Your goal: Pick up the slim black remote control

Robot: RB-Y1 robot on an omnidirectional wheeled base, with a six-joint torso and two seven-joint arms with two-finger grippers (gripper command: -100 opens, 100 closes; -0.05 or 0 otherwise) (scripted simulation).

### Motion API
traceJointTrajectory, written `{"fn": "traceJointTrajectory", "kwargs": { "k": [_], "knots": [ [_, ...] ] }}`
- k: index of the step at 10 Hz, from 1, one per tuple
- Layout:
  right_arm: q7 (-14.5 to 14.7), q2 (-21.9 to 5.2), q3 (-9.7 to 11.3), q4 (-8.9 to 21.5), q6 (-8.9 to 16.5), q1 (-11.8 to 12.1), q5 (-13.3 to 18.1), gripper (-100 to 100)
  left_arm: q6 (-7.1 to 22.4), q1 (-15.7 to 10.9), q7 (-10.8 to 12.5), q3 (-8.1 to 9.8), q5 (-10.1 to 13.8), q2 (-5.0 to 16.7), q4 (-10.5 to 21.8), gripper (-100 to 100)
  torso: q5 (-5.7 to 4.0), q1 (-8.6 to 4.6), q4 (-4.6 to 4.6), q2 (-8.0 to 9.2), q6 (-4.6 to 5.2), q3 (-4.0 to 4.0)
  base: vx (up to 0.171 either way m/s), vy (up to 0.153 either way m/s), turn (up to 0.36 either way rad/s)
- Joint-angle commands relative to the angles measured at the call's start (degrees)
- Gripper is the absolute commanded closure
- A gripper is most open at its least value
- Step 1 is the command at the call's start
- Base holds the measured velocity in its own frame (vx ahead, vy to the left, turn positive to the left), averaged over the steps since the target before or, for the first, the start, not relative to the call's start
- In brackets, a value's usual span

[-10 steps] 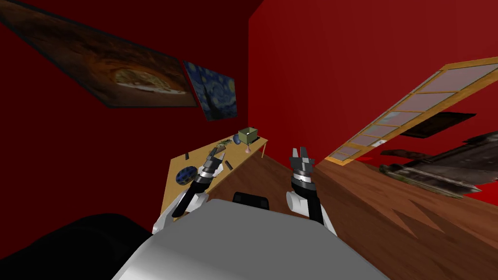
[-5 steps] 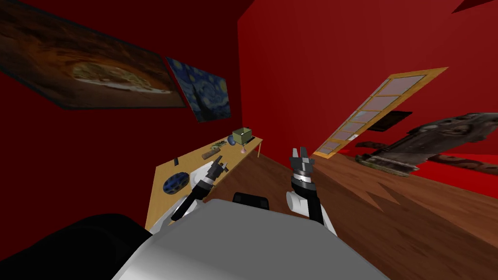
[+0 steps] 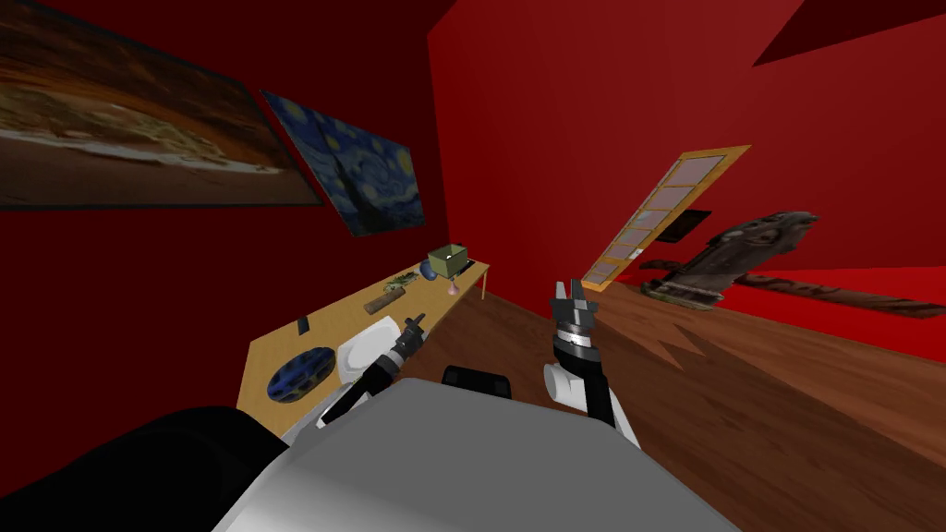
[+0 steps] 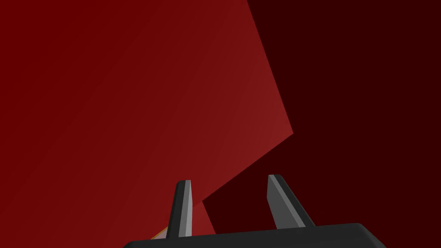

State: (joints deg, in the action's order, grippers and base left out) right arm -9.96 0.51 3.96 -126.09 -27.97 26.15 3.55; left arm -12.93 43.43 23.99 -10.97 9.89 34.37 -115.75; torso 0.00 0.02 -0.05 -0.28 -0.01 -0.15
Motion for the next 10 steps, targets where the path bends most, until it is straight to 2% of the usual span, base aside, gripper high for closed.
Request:
{"fn": "traceJointTrajectory", "kwargs": {
  "k": [1, 2, 4, 5, 8, 9, 10],
  "knots": [
    [0.0, 0.0, 0.0, 0.0, 0.0, 0.0, 0.0, 0, 2.71, 1.24, 0.77, -2.52, 1.62, 2.86, 2.58, -100, 0.0, 0.0, 0.0, 0.0, 0.0, 0.0, 0.112, -0.009, -0.34],
    [0.0, 0.0, 0.0, 0.0, 0.0, 0.0, 0.0, 0, 2.71, 1.24, 0.77, -2.52, 1.62, 3.27, 2.58, -100, 0.0, 0.02, -0.02, -0.1, 0.01, -0.06, 0.076, 0.01, -0.064],
    [0.0, 0.0, -0.01, 0.0, 0.0, 0.0, 0.0, 0, 6.75, 2.13, 1.46, -5.6, 3.85, 6.87, 5.53, -100, 0.01, 0.07, 0.0, -0.03, -0.01, -0.02, 0.095, 0.012, -0.168],
    [0.0, 0.0, -0.01, 0.0, 0.0, 0.01, 0.0, 0, 6.75, 2.13, 1.46, -5.6, 3.85, 7.44, 5.53, -100, 0.01, 0.09, -0.03, -0.12, -0.01, -0.07, 0.088, 0.016, -0.094],
    [0.0, -0.01, -0.01, 0.0, 0.0, 0.01, 0.0, 0, 12.77, 2.97, 1.81, -10.3, 7.27, 12.91, 9.85, -100, 0.01, 0.1, -0.04, -0.19, -0.01, -0.11, 0.121, 0.028, -0.215],
    [0.0, -0.01, -0.01, 0.0, 0.0, 0.01, 0.0, 0, 12.77, 2.97, 1.81, -10.3, 7.27, 13.4, 9.86, -100, 0.03, 0.17, -0.05, -0.25, -0.01, -0.15, 0.101, 0.035, -0.051],
    [0.0, -0.01, -0.01, 0.0, 0.0, 0.02, 0.0, 0, 14.71, 3.11, 1.78, -11.86, 8.39, 15.24, 11.28, -100, 0.02, 0.12, -0.04, -0.15, -0.06, -0.1, 0.107, 0.013, -0.109]
  ]
}}
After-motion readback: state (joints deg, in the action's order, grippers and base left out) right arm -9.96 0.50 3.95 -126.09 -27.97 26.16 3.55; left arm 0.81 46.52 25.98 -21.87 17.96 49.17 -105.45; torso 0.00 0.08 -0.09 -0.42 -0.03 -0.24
